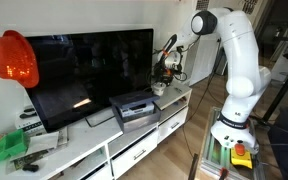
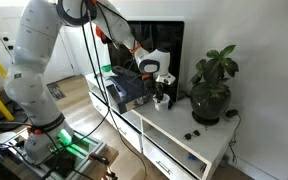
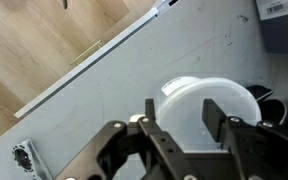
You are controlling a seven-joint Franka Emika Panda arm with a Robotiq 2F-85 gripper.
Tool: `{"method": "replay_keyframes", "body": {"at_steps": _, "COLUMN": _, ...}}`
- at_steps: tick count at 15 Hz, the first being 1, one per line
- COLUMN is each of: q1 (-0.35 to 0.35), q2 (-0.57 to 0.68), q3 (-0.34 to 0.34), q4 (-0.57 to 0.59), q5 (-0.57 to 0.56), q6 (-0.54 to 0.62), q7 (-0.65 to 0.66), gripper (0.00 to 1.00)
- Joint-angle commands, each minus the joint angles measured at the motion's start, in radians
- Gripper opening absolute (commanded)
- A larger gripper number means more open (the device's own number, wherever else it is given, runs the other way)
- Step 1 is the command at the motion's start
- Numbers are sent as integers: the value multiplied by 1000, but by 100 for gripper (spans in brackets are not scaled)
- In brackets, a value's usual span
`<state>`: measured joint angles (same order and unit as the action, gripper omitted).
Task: Remove the lid from the plastic bowl, put it on the table, put the sunglasses inside the bowl and then cover the bowl with the plastic lid
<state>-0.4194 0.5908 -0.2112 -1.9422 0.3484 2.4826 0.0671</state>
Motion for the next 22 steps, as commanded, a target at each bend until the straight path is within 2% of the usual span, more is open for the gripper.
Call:
{"method": "replay_keyframes", "body": {"at_steps": 1, "q1": -21, "q2": 27, "q3": 15, "q4": 46, "q5": 30, "q6": -34, "q7": 24, "gripper": 45}}
{"method": "replay_keyframes", "body": {"at_steps": 4, "q1": -17, "q2": 38, "q3": 9, "q4": 58, "q5": 25, "q6": -50, "q7": 46, "gripper": 40}}
{"method": "replay_keyframes", "body": {"at_steps": 8, "q1": -18, "q2": 45, "q3": 7, "q4": 71, "q5": 25, "q6": -64, "q7": 65, "gripper": 25}}
{"method": "replay_keyframes", "body": {"at_steps": 9, "q1": -18, "q2": 45, "q3": 5, "q4": 72, "q5": 24, "q6": -67, "q7": 69, "gripper": 11}}
{"method": "replay_keyframes", "body": {"at_steps": 12, "q1": -19, "q2": 44, "q3": 2, "q4": 76, "q5": 22, "q6": -75, "q7": 80, "gripper": 0}}
{"method": "replay_keyframes", "body": {"at_steps": 22, "q1": -19, "q2": 22, "q3": -3, "q4": 89, "q5": 22, "q6": -95, "q7": 94, "gripper": 1}}
